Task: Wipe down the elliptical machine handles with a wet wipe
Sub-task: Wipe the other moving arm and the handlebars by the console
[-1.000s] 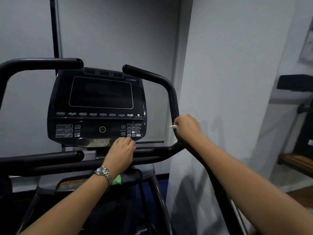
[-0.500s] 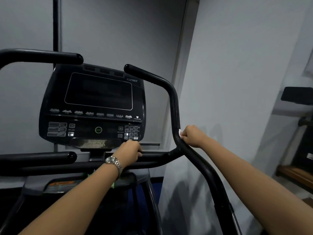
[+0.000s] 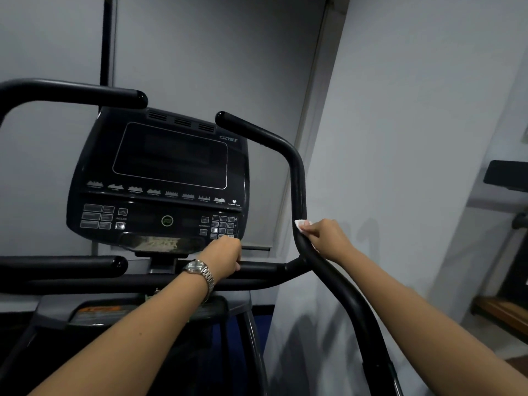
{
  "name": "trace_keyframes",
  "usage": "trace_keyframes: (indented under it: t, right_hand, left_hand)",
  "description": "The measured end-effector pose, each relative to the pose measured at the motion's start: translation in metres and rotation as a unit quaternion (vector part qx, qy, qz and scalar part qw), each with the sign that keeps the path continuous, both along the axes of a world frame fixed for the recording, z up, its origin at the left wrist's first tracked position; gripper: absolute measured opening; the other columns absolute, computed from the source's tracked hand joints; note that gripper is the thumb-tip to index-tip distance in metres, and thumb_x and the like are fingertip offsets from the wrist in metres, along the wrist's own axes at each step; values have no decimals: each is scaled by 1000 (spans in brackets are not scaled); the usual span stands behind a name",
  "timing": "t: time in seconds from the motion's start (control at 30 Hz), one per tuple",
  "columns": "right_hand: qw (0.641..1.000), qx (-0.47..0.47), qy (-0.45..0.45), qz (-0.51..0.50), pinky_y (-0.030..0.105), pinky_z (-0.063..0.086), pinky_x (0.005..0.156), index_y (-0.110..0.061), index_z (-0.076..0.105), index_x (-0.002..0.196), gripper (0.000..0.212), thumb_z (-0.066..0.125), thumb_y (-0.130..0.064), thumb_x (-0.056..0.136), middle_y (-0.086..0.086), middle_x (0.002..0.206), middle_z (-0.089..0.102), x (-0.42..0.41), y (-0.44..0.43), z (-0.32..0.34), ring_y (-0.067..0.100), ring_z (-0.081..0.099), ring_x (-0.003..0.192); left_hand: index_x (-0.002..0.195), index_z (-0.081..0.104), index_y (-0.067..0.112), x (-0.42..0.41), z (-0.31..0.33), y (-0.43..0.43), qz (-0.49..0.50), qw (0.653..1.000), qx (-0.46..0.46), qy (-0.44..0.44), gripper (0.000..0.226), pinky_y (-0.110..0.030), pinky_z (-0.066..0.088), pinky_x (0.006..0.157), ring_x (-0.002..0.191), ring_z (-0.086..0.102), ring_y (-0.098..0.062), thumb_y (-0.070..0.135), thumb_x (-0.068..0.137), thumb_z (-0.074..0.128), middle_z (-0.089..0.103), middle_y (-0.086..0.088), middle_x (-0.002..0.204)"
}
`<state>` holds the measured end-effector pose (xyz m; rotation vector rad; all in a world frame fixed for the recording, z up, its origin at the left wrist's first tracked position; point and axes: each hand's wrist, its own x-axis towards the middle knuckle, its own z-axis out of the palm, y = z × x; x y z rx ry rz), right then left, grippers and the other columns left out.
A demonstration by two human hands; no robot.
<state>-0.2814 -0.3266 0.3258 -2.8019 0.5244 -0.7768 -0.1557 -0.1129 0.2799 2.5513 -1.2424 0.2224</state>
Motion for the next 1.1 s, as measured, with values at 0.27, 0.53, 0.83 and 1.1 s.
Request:
trace_keyframes:
  t: [0.27, 0.53, 0.83, 1.1]
  right_hand:
    - [999, -38, 5, -1, 4, 35, 47, -17, 70, 109, 23, 54, -17, 94, -25, 57, 36, 5, -4, 14, -4, 30, 46]
    - [991, -101, 85, -9, 19, 36, 56, -15, 76, 97, 26, 50, -11, 91, 8, 66, 67, 5, -6, 3, 17, 51, 58]
    - [991, -121, 65, -8, 28, 49, 79, -6, 70, 100, 23, 50, -5, 87, 16, 102, 68, -2, -2, -5, 31, 62, 100]
    - [941, -272, 200, 5, 26, 30, 67, -16, 64, 115, 38, 46, 1, 86, 9, 108, 61, 2, 18, 13, 31, 55, 99]
  left_hand:
    - [106, 67, 5, -8, 4, -3, 19, 999, 11, -27, 20, -29, 50, 77, 99, 64, -28, 12, 88, 62, 66, -13, 106]
    - [113, 63, 7, -7, 1, -5, 28, 999, 9, -39, 25, -30, 49, 81, 106, 61, -28, 12, 89, 62, 63, -13, 114]
    - [111, 64, 7, -7, 5, -9, 19, 998, 25, -45, 26, -33, 51, 88, 105, 62, -30, 13, 85, 67, 63, -14, 113]
    - [97, 67, 3, -10, 6, -8, 16, 998, 36, -55, 13, -33, 51, 84, 98, 64, -30, 10, 86, 64, 67, -14, 101]
